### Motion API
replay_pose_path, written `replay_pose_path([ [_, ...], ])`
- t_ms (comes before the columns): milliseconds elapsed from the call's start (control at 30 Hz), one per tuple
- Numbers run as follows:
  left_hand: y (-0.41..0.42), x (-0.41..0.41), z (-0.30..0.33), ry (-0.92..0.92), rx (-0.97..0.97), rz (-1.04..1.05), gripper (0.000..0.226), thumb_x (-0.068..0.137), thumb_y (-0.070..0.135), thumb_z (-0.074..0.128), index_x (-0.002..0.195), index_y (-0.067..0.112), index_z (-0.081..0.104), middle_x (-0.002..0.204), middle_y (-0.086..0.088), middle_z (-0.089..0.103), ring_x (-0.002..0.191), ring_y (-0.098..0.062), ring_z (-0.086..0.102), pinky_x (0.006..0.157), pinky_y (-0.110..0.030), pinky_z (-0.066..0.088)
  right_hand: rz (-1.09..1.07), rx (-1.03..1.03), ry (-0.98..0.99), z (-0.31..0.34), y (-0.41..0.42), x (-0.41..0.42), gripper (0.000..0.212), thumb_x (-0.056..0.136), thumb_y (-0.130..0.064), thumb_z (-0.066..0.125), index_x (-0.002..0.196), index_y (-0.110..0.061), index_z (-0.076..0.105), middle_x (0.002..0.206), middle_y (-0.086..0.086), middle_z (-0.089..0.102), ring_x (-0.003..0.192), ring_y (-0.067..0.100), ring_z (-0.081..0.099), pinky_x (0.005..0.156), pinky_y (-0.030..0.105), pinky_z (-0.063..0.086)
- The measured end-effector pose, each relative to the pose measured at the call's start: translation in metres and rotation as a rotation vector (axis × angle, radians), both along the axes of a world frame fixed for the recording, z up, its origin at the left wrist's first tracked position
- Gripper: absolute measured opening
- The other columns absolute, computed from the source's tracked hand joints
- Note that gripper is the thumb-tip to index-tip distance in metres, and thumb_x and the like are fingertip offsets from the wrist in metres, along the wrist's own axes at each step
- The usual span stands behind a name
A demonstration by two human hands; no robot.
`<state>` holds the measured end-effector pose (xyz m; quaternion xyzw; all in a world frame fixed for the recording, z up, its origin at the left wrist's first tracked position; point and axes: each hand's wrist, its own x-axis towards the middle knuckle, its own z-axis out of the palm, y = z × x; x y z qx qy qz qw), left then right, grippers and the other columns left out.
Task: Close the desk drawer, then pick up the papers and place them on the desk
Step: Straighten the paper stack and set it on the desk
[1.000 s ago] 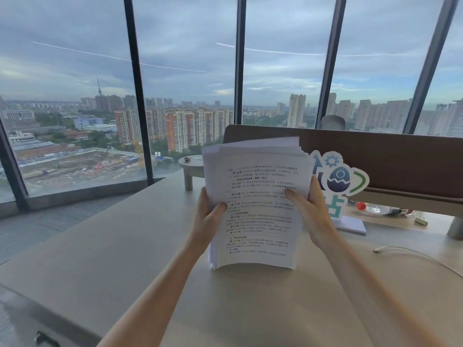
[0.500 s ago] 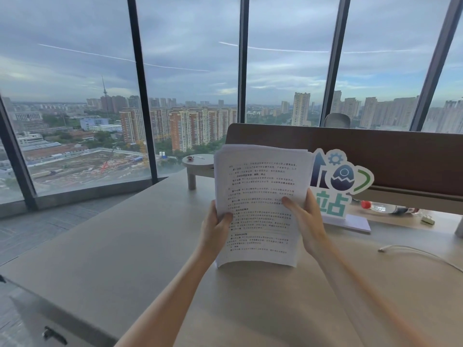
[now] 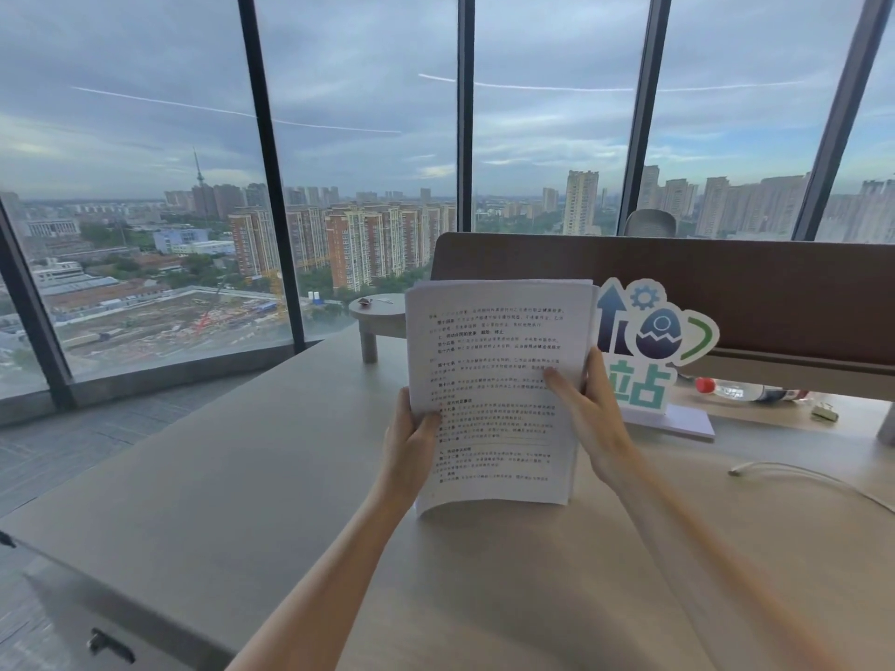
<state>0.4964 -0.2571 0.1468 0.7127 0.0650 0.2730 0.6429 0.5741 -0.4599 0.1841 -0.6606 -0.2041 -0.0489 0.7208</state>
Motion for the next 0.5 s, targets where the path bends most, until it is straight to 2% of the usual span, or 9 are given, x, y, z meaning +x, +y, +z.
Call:
replay_pose_path([
  [67, -0.002, 0.001, -0.006, 0.002, 0.02, 0.025, 0.034, 0.088, 0.015, 0.052, 0.097, 0.048, 0.056, 0.104, 0.008, 0.07, 0.105, -0.022, 0.066, 0.093, -0.054, 0.052, -0.01, -0.003, 0.055, -0.009, 0.002, 0.0, 0.027, 0.096, -0.019, 0.062, 0.121, -0.022, 0.054, 0.116, -0.008, 0.072, 0.109, 0.019, 0.069, 0.09, 0.043, 0.058],
  [133, -0.005, 0.001, -0.003, -0.007, 0.041, 0.044, 0.036, 0.093, 0.008, 0.055, 0.098, 0.044, 0.053, 0.103, 0.009, 0.068, 0.106, -0.024, 0.065, 0.091, -0.047, 0.054, -0.007, 0.021, 0.063, -0.013, 0.004, -0.001, 0.023, 0.097, -0.014, 0.059, 0.117, -0.023, 0.056, 0.113, -0.009, 0.072, 0.103, 0.012, 0.071, 0.083, 0.034, 0.057],
  [200, -0.005, 0.001, 0.002, -0.024, 0.053, 0.06, 0.04, 0.093, 0.003, 0.056, 0.097, 0.042, 0.051, 0.101, 0.01, 0.066, 0.102, -0.024, 0.066, 0.087, -0.048, 0.055, -0.026, 0.048, 0.042, -0.012, 0.006, -0.003, 0.022, 0.098, -0.01, 0.056, 0.114, -0.023, 0.056, 0.111, -0.01, 0.072, 0.099, 0.008, 0.071, 0.078, 0.028, 0.055],
  [300, -0.001, 0.003, 0.01, -0.059, 0.072, 0.076, 0.034, 0.091, 0.005, 0.057, 0.096, 0.038, 0.051, 0.099, 0.006, 0.066, 0.094, -0.023, 0.066, 0.086, -0.055, 0.055, -0.039, 0.059, 0.005, -0.008, 0.007, -0.003, 0.02, 0.099, -0.01, 0.054, 0.115, -0.022, 0.053, 0.114, -0.006, 0.07, 0.1, 0.01, 0.07, 0.082, 0.035, 0.058],
  [367, 0.001, 0.002, 0.016, -0.087, 0.052, 0.069, 0.021, 0.087, 0.015, 0.058, 0.095, 0.033, 0.051, 0.1, -0.001, 0.067, 0.096, -0.028, 0.067, 0.085, -0.056, 0.055, -0.033, 0.06, -0.027, -0.004, 0.006, -0.002, 0.022, 0.099, -0.009, 0.054, 0.116, -0.023, 0.05, 0.117, -0.007, 0.068, 0.1, 0.008, 0.069, 0.079, 0.032, 0.058],
  [500, 0.004, -0.001, 0.022, -0.113, -0.001, 0.002, 0.032, 0.083, 0.007, 0.048, 0.099, 0.035, 0.05, 0.105, 0.004, 0.065, 0.098, -0.014, 0.063, 0.088, -0.046, 0.053, -0.032, 0.073, -0.059, 0.002, 0.007, -0.001, 0.027, 0.099, -0.011, 0.054, 0.122, -0.024, 0.046, 0.123, -0.002, 0.066, 0.106, 0.013, 0.068, 0.085, 0.036, 0.058],
])
